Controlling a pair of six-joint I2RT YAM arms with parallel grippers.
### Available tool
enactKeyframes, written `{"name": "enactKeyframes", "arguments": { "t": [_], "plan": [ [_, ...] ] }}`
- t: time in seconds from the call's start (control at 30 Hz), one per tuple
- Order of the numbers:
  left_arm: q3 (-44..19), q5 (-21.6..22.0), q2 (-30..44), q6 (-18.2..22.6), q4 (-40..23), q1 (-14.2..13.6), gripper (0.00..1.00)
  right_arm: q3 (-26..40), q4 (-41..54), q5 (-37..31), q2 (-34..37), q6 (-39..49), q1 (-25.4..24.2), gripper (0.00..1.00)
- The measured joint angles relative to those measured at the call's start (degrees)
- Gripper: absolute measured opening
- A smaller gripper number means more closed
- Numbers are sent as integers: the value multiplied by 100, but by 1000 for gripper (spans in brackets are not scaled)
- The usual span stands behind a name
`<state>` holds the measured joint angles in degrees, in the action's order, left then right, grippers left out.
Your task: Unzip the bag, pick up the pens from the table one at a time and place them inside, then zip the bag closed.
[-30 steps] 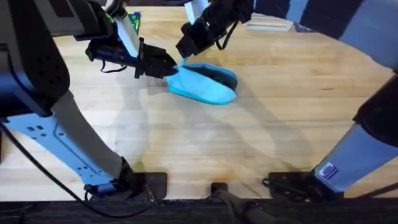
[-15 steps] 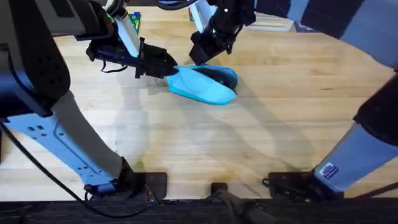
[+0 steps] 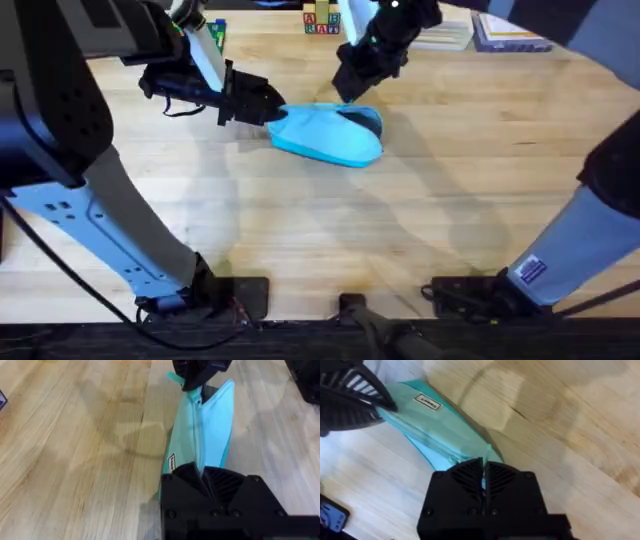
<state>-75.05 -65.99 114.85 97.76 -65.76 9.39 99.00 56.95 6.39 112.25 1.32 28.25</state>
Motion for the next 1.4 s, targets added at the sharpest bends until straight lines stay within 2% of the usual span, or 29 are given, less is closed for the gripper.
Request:
{"name": "enactKeyframes", "arguments": {
  "t": [0.47, 0.93, 1.4],
  "plan": [
    [0, -23, 0, 0, -4, -20, 42, 4, 647, 118, 0, -16, -432, 33],
    [0, -24, 2, 0, -24, -31, 42, 15, 999, -270, 0, -524, -582, 33],
    [0, -30, 0, -2, -44, -48, 42, 17, 1109, -393, 0, -559, -1131, 33]
  ]
}}
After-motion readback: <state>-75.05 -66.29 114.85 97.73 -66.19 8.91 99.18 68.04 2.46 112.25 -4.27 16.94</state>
